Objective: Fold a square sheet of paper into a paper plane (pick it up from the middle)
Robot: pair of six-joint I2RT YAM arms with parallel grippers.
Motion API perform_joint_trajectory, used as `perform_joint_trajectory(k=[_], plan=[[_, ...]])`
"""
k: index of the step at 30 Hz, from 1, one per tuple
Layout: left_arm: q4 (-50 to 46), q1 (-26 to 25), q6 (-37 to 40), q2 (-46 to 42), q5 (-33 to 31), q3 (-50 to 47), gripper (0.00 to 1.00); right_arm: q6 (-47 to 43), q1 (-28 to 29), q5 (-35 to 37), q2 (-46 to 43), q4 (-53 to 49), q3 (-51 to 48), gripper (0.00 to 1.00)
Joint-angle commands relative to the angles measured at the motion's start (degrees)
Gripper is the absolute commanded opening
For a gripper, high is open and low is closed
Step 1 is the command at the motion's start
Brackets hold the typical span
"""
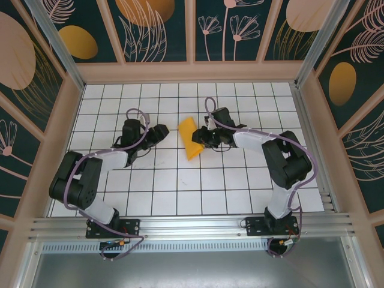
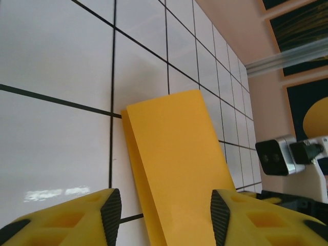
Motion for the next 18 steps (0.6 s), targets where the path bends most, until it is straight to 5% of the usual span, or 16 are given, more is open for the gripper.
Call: perform_joint_trajectory(k=[1,18], plan=[[3.86,-2.39,-1.28,3.25,0.98,3.19,0.47,0.95,-0.85,2.32,1.49,-1.1,-1.67,0.31],[3.43,-8.67,-3.29,18.92,0.4,14.18,0.23,2.89,-1.65,2.86,3.11,-1.05,-3.38,0.3]])
